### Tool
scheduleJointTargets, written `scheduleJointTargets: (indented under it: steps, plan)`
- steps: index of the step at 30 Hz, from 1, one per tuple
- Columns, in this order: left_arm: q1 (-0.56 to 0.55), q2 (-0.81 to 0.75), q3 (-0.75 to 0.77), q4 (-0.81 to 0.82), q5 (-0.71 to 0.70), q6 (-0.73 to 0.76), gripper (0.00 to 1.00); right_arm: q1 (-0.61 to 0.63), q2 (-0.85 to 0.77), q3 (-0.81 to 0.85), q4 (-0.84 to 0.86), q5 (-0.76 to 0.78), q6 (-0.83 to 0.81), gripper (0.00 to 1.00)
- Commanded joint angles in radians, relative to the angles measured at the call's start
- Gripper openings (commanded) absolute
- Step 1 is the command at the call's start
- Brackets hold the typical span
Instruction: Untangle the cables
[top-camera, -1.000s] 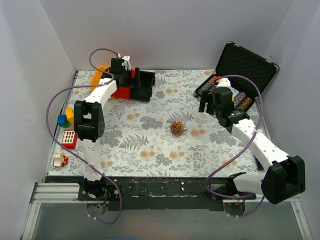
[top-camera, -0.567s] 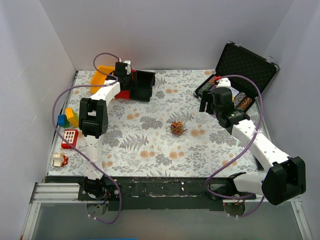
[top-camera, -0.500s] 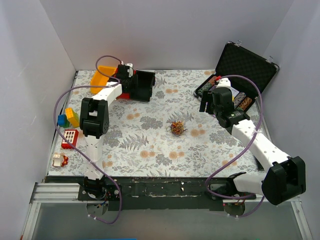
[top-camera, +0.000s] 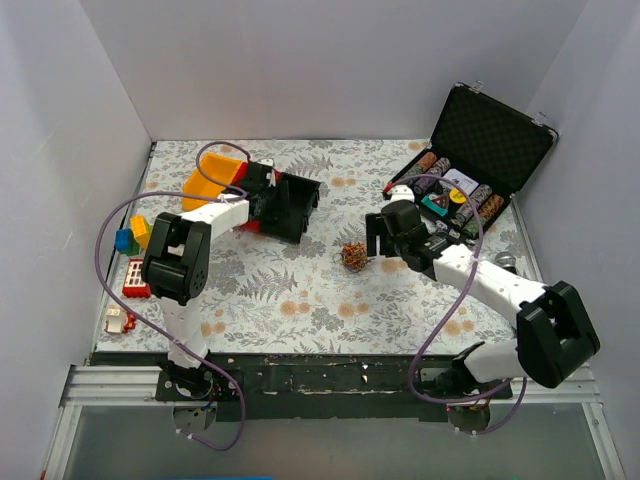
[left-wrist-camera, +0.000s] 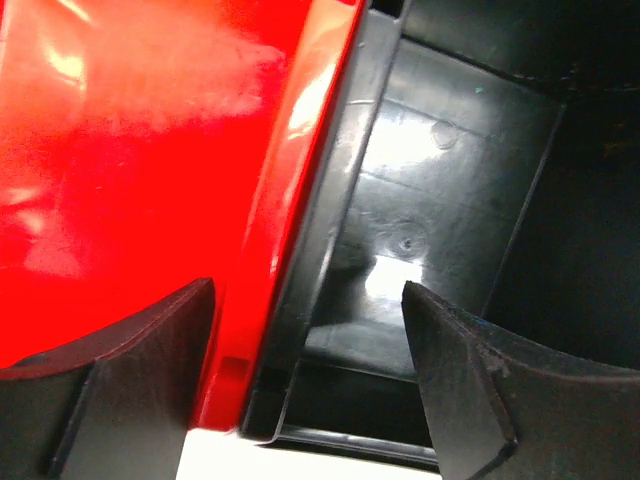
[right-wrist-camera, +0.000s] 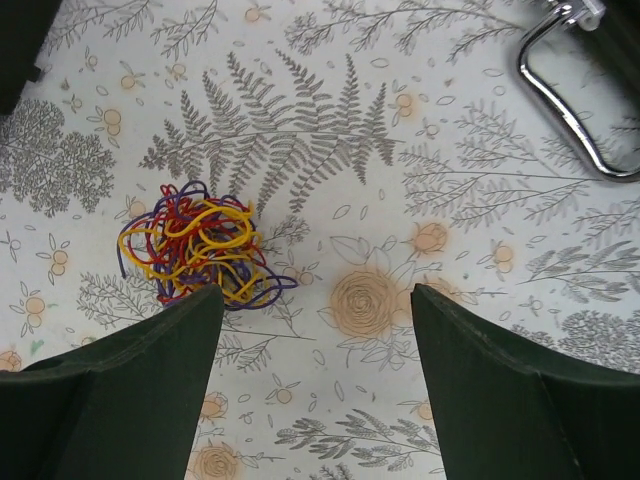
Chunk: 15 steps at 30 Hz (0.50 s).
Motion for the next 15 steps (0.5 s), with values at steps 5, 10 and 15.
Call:
scheduleJointTargets:
  steps: [5, 10, 15]
  plan:
    - [-0.037, -0.094, -0.104, -0.004, 0.200, -0.199, 0.89, 0.031, 0.092, 0.056, 0.014, -0.008, 0.058, 0.86]
    - [-0.052, -0.047, -0.074, 0.001, 0.298, -0.276, 0.89, 0.031, 0.118, 0.073, 0.061, -0.035, 0.066, 0.89]
    - [-0.057, -0.024, -0.054, 0.036, 0.297, -0.305, 0.89, 0.031, 0.135, 0.021, 0.186, -0.094, 0.096, 0.89]
